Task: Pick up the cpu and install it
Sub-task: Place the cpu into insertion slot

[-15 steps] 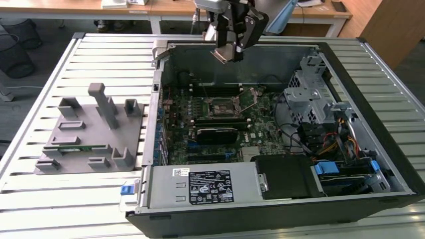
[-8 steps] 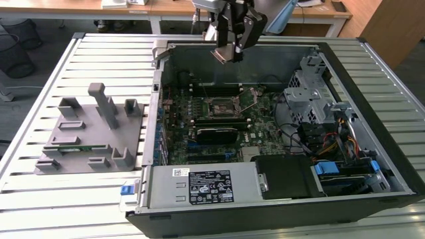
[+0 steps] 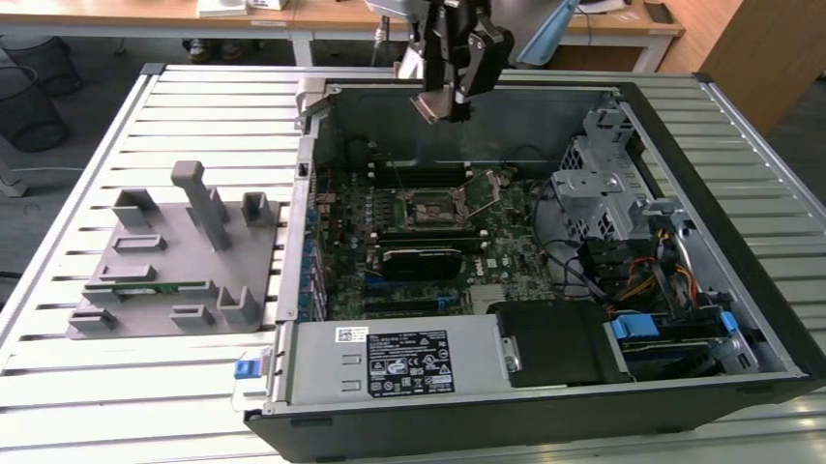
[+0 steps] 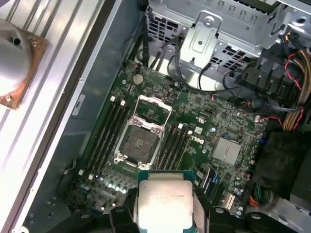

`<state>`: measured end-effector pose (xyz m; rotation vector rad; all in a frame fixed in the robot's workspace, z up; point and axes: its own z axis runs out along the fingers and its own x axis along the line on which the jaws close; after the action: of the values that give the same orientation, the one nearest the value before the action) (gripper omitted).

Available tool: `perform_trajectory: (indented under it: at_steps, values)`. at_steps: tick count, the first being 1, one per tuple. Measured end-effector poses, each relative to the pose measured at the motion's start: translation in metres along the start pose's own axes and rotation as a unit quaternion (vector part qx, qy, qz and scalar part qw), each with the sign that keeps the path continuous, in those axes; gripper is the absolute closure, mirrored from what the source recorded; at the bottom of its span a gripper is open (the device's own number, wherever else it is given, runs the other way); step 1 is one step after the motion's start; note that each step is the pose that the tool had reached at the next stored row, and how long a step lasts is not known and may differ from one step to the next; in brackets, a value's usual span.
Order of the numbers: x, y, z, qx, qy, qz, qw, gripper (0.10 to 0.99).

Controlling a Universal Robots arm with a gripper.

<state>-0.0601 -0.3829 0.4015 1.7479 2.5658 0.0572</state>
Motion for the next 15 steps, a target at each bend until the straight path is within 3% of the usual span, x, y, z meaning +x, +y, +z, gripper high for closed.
perform_trajectory:
  at_steps: [6, 15]
  values:
    - [0.0005, 0.0002, 0.0005, 0.0005, -0.0023, 0.044, 0.999, 0.549]
    - [0.0018, 0.0006, 0.0014, 0.0008, -0.0043, 0.084, 0.9964, 0.549]
